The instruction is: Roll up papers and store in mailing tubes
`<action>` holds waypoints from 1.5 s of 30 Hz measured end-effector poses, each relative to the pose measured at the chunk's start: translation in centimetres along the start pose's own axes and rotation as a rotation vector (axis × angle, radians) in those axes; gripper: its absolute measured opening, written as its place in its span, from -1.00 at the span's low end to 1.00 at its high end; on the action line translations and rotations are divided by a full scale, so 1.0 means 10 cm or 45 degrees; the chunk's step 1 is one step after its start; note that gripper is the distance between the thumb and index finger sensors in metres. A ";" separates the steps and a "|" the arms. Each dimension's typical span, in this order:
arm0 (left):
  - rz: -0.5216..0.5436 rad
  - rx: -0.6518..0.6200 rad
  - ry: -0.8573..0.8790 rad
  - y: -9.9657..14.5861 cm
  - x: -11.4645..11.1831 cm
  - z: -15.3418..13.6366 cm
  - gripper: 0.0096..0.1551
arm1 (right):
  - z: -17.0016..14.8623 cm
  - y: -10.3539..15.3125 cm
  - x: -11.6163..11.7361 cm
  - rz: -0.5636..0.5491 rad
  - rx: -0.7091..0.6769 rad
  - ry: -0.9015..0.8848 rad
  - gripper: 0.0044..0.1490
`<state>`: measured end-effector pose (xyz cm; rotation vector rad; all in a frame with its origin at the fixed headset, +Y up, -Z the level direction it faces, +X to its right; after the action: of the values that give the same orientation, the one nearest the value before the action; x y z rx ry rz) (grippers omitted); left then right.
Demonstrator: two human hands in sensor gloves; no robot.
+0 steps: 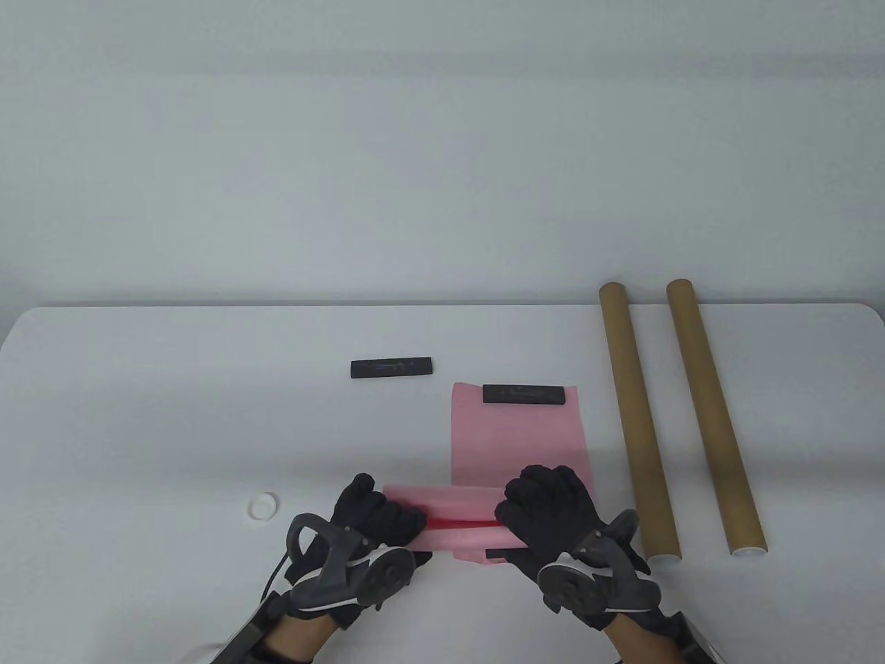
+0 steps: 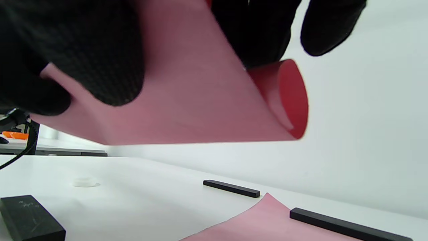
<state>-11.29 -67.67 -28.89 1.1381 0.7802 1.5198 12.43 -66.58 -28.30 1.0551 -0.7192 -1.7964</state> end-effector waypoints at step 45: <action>0.019 -0.046 -0.026 0.01 0.00 0.01 -0.33 | -0.05 -0.02 0.03 0.123 0.007 -0.113 -0.21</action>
<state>-11.24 -67.70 -28.82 1.1333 0.7294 1.5265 12.74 -66.78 -28.86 0.9330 -0.8154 -1.7671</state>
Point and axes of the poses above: the tracker on the back of each hand, its own z axis roughly to the thumb side, its own y axis roughly from the fingertips to the wrist, x = y × z, the point moved 1 cm from there along -y, roughly from the wrist to the fingertips, and after that the axes turned 13 degrees about x, right-handed, at the moved point
